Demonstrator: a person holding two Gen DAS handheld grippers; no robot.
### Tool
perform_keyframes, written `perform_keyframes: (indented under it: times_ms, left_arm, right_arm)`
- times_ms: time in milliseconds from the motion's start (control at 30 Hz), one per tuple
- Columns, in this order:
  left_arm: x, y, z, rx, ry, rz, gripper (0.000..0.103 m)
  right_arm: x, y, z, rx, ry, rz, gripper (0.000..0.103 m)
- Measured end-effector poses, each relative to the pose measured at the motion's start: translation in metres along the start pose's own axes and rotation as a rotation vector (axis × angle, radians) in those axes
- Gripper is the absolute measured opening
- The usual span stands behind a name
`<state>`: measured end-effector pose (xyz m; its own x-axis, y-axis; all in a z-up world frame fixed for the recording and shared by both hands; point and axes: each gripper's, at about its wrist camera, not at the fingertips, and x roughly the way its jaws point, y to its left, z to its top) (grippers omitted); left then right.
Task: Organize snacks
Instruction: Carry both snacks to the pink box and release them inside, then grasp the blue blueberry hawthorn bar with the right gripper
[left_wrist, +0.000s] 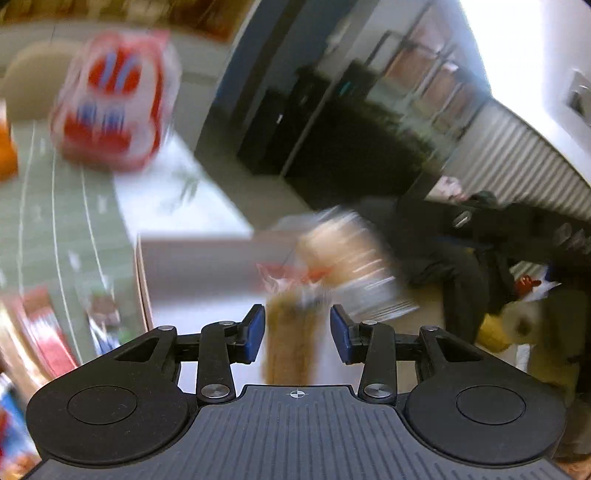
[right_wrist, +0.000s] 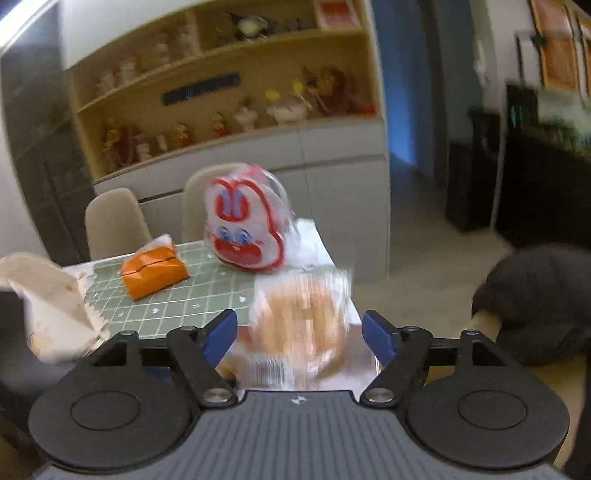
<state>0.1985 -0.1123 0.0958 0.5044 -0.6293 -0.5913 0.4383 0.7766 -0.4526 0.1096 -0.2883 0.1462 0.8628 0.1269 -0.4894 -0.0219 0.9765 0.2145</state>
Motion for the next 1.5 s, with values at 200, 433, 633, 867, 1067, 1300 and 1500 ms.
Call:
perform_keyframes:
  times_ms: [200,433,633,867,1067,1300,1500]
  left_arm:
    - [-0.05,0.026,-0.023,-0.007,-0.114,-0.01,0.043]
    - [-0.126,0.105,-0.086,-0.145,-0.11,0.192,0.043]
    - [-0.153,0.151,-0.13,-0.171,-0.099,0.326,0.036]
    - [-0.187,0.184,-0.139,-0.191,-0.186,0.257,0.031]
    - [-0.197,0.188,-0.146,-0.254,-0.16,0.18,0.031]
    - [-0.2,0.187,-0.151,-0.279,-0.152,0.17,0.031]
    - [-0.192,0.179,-0.153,-0.255,-0.135,0.173,0.031]
  right_arm:
    - [0.025,-0.006,-0.021,-0.004,0.077,-0.015,0.076]
    - [0.053,0.059,-0.037,-0.095,0.195,0.019,0.076]
    - [0.118,0.149,-0.051,-0.188,0.34,0.089,0.04]
    - [0.2,0.211,-0.068,-0.355,0.396,-0.201,0.025]
    - [0.253,0.215,-0.059,-0.341,0.424,-0.306,0.025]
    - [0.248,0.22,-0.075,-0.374,0.499,-0.266,0.023]
    - [0.181,0.22,-0.112,-0.392,0.542,-0.132,0.023]
